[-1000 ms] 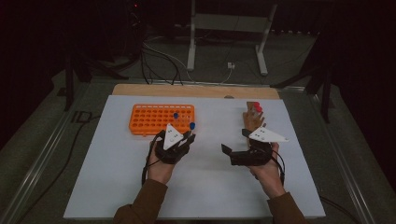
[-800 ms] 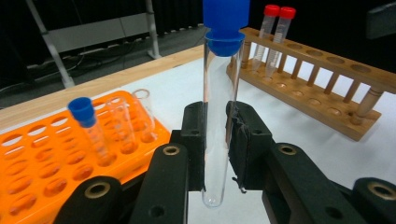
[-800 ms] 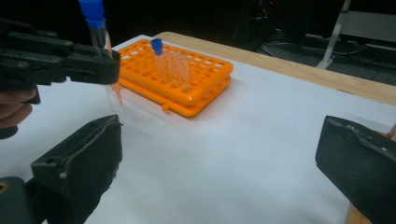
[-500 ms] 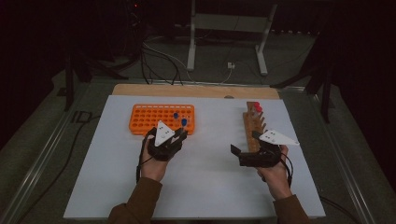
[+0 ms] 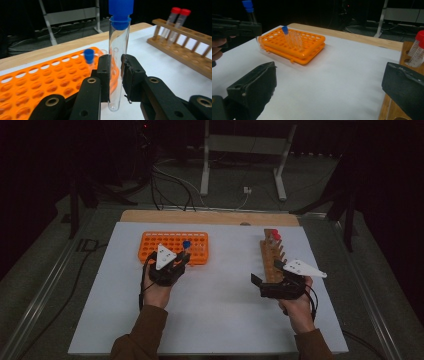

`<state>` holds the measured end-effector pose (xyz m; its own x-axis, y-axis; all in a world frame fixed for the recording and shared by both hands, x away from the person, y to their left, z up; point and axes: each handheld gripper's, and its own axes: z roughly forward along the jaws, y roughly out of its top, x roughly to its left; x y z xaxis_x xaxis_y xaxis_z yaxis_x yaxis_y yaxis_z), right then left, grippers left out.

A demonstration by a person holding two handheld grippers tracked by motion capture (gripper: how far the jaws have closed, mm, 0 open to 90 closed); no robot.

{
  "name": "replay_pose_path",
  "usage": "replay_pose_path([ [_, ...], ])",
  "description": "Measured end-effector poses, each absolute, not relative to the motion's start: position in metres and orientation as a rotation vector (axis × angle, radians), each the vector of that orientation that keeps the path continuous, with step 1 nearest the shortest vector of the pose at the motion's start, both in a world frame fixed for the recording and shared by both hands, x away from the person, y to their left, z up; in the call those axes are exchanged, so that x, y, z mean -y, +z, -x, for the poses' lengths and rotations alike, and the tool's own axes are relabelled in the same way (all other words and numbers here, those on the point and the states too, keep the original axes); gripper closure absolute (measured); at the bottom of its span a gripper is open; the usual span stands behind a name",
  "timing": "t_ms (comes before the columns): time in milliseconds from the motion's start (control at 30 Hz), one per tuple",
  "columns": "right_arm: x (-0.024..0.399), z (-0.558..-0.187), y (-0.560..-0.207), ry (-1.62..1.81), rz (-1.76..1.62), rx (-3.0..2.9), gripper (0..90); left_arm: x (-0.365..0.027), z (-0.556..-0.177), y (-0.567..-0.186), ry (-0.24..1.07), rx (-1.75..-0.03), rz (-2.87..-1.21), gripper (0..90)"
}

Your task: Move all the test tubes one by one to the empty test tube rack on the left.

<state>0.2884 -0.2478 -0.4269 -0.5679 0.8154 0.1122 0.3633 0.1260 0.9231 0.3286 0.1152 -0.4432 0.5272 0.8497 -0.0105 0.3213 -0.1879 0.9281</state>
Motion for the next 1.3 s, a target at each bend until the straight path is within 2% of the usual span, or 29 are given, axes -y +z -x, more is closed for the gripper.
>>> replay_pose_path([
  [300,0.247,-0.288,-0.427,1.440,-1.138,-1.992,0.0,-0.124,-0.345,-0.451,0.685,-1.043,-1.738,77.4],
  [733,0.247,-0.288,-0.428,1.449,-1.144,-1.992,0.0,-0.114,-0.374,-0.461,0.745,-1.081,-1.750,77.5],
  [1033,0.248,-0.288,-0.428,1.455,-1.140,-1.990,0.0,-0.113,-0.391,-0.473,0.727,-1.164,-1.697,77.5],
  [1300,0.250,-0.288,-0.429,1.456,-1.144,-1.990,0.0,-0.109,-0.393,-0.486,0.703,-1.179,-1.745,77.4],
])
